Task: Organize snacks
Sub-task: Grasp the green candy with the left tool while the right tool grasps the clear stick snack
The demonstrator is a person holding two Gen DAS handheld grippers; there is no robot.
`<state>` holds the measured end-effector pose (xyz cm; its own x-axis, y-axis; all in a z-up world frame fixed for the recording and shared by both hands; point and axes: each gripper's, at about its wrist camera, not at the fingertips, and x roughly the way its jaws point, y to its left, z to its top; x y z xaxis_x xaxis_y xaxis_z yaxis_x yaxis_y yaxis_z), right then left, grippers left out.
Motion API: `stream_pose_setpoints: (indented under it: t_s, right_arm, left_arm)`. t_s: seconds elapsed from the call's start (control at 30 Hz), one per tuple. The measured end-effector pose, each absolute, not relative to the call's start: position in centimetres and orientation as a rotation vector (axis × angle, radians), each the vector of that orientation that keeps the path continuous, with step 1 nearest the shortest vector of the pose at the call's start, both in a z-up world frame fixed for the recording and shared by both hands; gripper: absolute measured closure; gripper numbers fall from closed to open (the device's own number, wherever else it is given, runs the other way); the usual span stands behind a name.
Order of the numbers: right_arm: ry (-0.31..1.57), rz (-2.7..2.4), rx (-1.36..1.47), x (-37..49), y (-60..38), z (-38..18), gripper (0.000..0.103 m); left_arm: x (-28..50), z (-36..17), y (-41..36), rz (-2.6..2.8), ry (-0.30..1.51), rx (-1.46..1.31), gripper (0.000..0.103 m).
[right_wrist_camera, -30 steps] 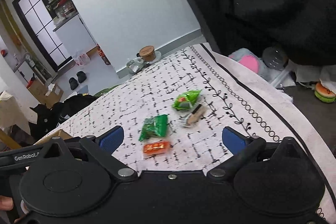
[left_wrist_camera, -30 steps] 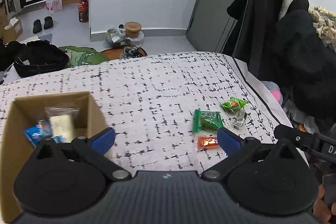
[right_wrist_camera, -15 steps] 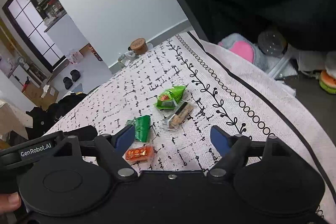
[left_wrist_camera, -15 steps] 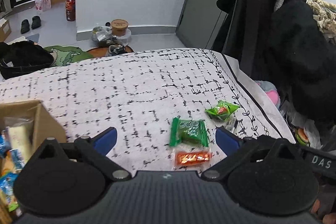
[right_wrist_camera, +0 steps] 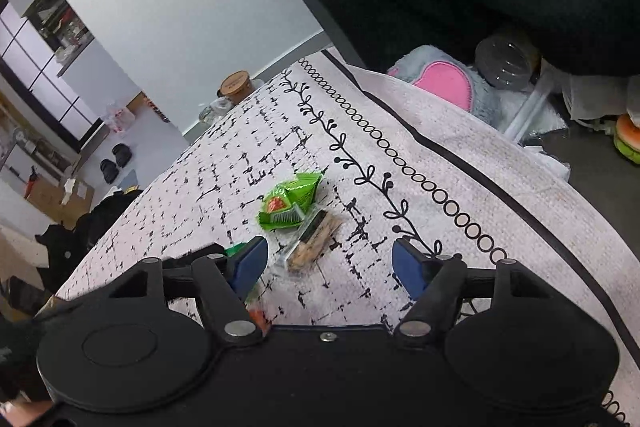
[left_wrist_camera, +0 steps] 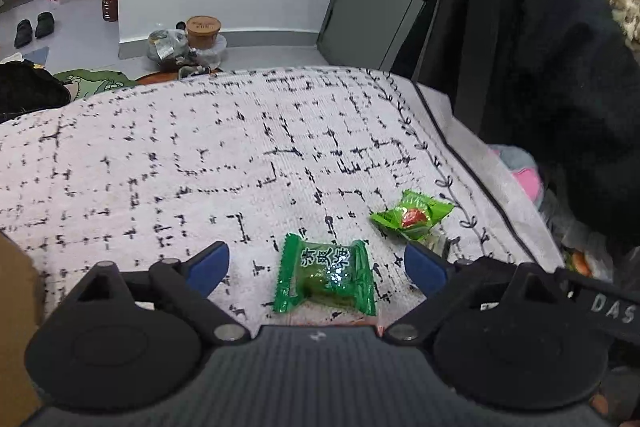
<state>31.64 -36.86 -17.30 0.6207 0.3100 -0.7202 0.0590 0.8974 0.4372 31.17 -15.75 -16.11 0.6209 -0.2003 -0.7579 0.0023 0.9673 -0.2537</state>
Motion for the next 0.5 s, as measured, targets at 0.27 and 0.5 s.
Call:
stream_pose_setpoints:
  t_s: [0.27, 0.5]
  right_arm:
    - [0.922, 0.162, 0.466, 32.9, -36.2, -18.3, 0.034]
    - [0.923, 0.158, 0.452, 33.6, -34.8, -19.2, 0.034]
  left_arm:
    - [32.0, -18.6, -16.4, -0.075, 0.942, -0.244, 0.043]
    - [31.5, -18.1, -14.5, -0.006, 0.928, -0.283, 0.065]
